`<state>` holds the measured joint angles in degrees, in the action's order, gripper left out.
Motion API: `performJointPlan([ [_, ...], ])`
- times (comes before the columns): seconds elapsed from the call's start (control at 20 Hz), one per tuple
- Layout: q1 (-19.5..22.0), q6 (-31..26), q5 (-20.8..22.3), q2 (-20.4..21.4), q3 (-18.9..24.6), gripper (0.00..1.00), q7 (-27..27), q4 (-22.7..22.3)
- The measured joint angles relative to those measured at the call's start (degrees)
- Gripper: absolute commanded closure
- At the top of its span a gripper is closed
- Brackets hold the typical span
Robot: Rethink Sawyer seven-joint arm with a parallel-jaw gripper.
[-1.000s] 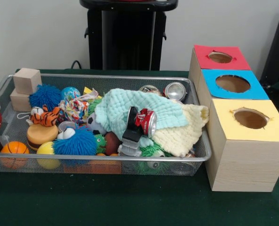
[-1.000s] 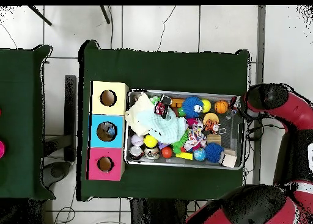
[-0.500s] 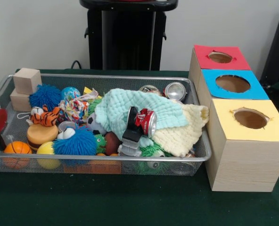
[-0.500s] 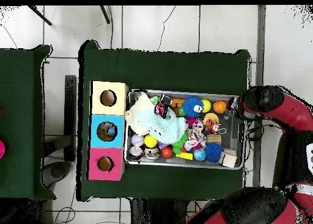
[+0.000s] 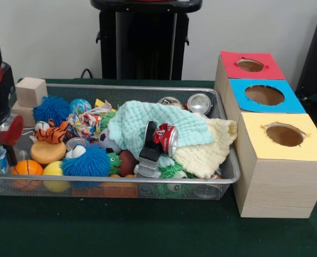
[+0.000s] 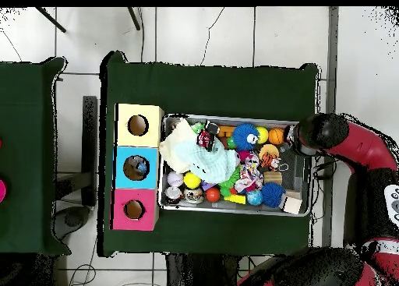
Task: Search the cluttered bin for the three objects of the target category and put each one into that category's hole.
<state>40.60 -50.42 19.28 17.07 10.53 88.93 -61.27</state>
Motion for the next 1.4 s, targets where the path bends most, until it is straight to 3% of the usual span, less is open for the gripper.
performJointPlan([
  [0.7, -1.3, 1.0, -0.2, 5.9, -1.8, 1.0, 0.0, -6.1],
  [1.4, -3.0, 1.0, -2.7, 16.2, -2.6, 1.0, 0.0, -14.3],
])
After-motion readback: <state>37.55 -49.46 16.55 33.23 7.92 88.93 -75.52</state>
